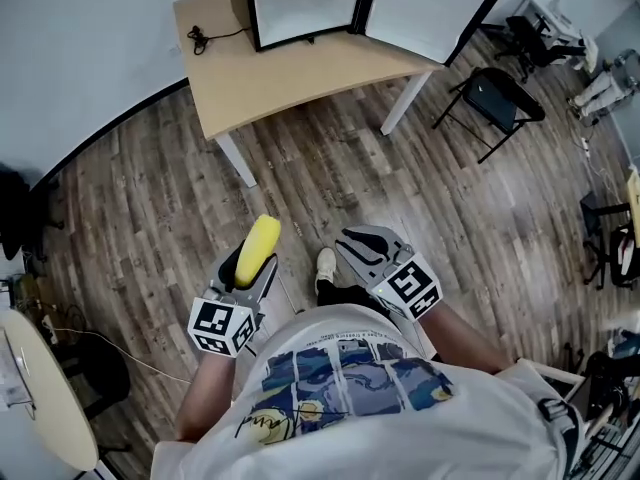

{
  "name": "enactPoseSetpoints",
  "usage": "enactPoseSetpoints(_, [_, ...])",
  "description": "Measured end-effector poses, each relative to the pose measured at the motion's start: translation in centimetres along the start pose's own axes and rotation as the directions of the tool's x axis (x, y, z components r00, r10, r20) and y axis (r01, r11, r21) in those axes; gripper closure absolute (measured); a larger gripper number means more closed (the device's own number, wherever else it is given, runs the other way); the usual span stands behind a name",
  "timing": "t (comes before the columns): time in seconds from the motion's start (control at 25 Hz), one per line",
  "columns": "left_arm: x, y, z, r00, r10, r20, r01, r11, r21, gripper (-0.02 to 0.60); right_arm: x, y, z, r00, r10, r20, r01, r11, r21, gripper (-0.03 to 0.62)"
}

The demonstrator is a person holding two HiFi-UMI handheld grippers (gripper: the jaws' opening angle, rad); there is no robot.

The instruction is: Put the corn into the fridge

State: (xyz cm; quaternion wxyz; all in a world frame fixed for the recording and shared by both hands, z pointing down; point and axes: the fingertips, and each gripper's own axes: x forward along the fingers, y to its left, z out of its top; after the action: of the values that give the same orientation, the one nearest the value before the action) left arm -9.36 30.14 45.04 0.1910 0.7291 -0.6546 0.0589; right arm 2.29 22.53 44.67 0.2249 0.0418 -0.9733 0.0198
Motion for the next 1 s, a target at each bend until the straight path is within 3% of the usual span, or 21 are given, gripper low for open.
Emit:
enactPoseSetpoints(0.08, [2.6, 0.8, 1.8, 1.0, -0.004, -0.008, 0.004, 1.0, 0.025, 0.336, 0.9, -2.8, 0.5, 1.0, 0.002, 0.009, -0.002, 1.0, 0.009, 0.487])
enactPoseSetpoints(0.32, [11.3, 3.1, 6.8, 1.0, 0.01, -0.005, -0.01, 0.999, 0.048, 0.336, 1.6, -11.4, 1.4, 1.0, -0.006, 0.027, 0.005, 0.999, 0.038, 0.504])
enactPoseSetpoints(0.48, [16.8, 3.7, 8.4, 1.0, 0.001, -0.002, 0.0, 1.0, 0.023, 0.336, 1.7, -16.3, 0.3, 1.0, -0.026, 0.013, 0.025, 0.998, 0.061, 0.54])
enactPoseSetpoints(1.0, [30.4, 5.1, 12.5, 0.997, -0.06, -0.045, 0.063, 0.995, 0.071, 0.336, -0.6, -26.5, -1.8, 0.975, -0.221, 0.011, 0.213, 0.953, 0.216, 0.568])
